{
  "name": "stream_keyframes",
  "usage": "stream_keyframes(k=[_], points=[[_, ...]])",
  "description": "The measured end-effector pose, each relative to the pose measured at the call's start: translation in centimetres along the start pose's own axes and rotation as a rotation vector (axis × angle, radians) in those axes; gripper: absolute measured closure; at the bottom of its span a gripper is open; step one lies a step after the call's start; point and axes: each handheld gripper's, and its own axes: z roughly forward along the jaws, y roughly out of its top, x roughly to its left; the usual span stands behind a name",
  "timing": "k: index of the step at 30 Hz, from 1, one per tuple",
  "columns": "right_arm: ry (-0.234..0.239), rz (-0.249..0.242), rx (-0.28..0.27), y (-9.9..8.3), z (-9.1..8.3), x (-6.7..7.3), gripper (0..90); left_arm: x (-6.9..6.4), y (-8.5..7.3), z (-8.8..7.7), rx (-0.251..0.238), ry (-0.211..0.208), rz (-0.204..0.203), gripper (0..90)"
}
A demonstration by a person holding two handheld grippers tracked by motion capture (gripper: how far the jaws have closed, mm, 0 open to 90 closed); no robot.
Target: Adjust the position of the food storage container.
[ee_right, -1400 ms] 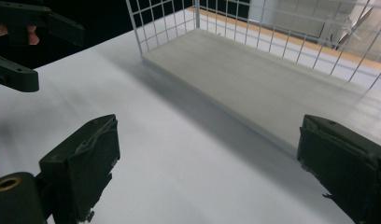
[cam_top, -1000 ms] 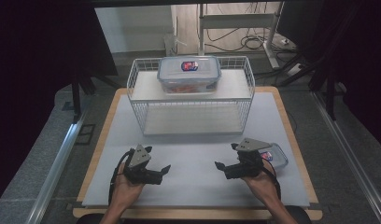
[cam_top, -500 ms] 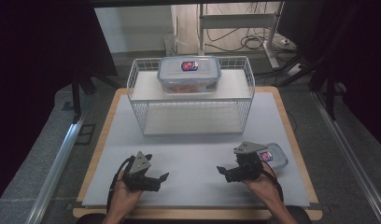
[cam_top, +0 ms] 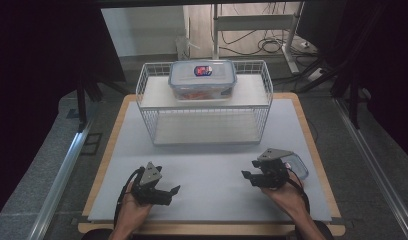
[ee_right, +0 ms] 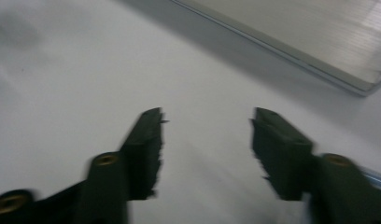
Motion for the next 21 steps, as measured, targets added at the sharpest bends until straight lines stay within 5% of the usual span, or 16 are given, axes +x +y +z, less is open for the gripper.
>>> stream_keyframes(k=[5,10,15,21], points=[[0.005,0.001,-0.007,0.0,-1.1,-1.3,74.5,0.1,-0.1,0.1,0.017,-0.002,-0.002,8.7],[-0.019,0.016,-0.007,-0.2,-1.6,-2.4,89.8,0.1,-0.1,0.1,0.017,-0.012,-0.013,8.9],[-0.083,0.033,-0.030,-0.2,-2.5,-3.3,90.0,0.2,-0.1,0.2,0.019,-0.018,-0.020,9.0],[-0.143,0.111,-0.050,-1.2,-3.7,-6.0,90.0,0.3,-0.1,0.2,0.021,-0.021,-0.021,9.0]])
